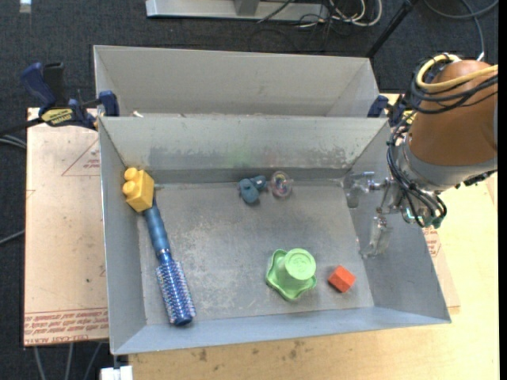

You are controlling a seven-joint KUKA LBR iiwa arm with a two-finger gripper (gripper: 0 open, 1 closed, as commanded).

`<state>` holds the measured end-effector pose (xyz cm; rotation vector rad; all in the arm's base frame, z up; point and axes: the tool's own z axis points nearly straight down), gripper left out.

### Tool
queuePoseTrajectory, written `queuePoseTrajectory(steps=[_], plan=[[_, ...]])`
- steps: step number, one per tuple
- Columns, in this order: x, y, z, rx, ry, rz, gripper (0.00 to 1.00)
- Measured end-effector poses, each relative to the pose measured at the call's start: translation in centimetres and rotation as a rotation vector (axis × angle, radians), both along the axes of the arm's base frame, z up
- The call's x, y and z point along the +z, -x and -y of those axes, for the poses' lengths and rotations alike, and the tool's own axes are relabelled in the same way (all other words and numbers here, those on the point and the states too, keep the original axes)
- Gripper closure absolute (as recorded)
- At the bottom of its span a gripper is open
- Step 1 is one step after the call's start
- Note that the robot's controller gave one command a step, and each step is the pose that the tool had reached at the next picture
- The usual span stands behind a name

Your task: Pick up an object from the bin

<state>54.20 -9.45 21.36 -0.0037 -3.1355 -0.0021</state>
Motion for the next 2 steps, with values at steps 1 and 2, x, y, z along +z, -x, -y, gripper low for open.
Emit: queuePoseTrajectory(steps=[1,2], plan=[[-11.8,6.2,-1.2,0.055,-0.002,-0.003,0.0],[-14.4,4.1,2.4,0.276,0.0,0.008,0.0]])
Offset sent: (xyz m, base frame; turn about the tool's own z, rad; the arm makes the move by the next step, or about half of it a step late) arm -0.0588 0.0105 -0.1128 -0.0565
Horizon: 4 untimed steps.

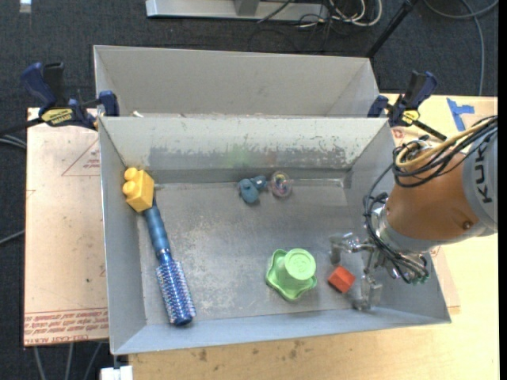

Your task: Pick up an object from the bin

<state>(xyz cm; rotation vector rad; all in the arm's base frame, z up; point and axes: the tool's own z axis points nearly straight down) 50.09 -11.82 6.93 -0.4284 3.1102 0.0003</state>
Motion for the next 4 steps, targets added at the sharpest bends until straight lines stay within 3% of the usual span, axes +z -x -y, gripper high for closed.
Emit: queuePoseTrajectory(steps=[1,2,3,4], plan=[[0.1,0.0,-0.1,0.004,0.0,-0.001,1.0],[3.6,0.6,2.0,0.385,0.001,0.002,1.0],[3.5,0.7,2.0,0.385,0.0,0.0,0.0],[2.1,-0.6,-6.3,0.944,-0.002,0.001,0.0]])
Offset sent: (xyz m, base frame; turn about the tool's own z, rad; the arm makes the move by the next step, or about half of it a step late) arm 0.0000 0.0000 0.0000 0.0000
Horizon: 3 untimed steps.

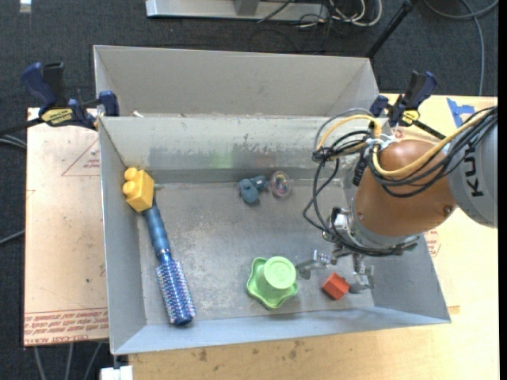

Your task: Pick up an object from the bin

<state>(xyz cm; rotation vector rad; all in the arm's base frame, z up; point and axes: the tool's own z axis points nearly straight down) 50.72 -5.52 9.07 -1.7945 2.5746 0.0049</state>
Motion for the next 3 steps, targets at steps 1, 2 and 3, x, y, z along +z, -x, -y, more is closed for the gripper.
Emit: queuePoseTrajectory(steps=[1,2,3], plan=[[-2.2,-0.22,1.94,-0.046,0.002,-0.002,0.0],[-2.08,-0.27,1.93,-0.047,0.002,-0.001,1.0],[-2.1,-0.25,1.9,-0.046,0.002,-0.001,0.0]])
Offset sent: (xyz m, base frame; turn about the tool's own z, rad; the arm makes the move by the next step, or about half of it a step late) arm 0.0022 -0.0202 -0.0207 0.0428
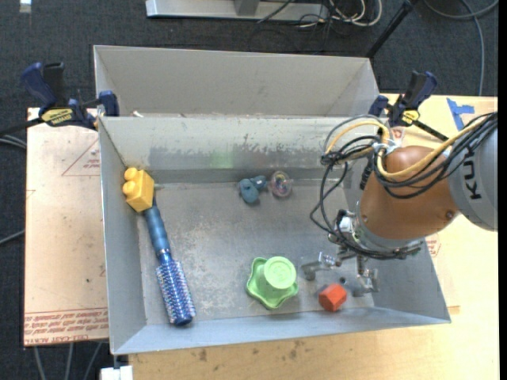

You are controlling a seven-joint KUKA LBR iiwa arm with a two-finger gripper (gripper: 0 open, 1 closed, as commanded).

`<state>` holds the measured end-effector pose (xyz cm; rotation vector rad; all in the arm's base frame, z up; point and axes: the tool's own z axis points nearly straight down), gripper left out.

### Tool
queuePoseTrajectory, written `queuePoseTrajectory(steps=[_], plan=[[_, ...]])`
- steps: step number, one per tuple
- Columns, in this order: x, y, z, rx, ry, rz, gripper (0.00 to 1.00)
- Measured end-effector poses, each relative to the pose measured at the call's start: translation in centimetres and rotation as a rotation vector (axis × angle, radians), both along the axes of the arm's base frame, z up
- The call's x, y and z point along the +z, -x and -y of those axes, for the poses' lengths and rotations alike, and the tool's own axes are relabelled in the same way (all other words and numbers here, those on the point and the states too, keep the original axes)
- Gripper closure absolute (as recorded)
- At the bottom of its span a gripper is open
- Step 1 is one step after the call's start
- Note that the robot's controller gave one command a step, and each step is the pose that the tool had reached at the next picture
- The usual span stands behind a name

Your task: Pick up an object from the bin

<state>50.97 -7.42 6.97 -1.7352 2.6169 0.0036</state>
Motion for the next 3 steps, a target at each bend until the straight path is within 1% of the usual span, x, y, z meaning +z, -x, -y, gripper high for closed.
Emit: queuePoseTrajectory(steps=[1,2,3], plan=[[1.0,2.9,-4.8,0.243,0.0,-0.002,0.0],[1.0,2.8,-4.7,0.241,0.001,-0.001,1.0],[14.9,2.0,-3.4,0.238,0.003,0.009,1.0]])
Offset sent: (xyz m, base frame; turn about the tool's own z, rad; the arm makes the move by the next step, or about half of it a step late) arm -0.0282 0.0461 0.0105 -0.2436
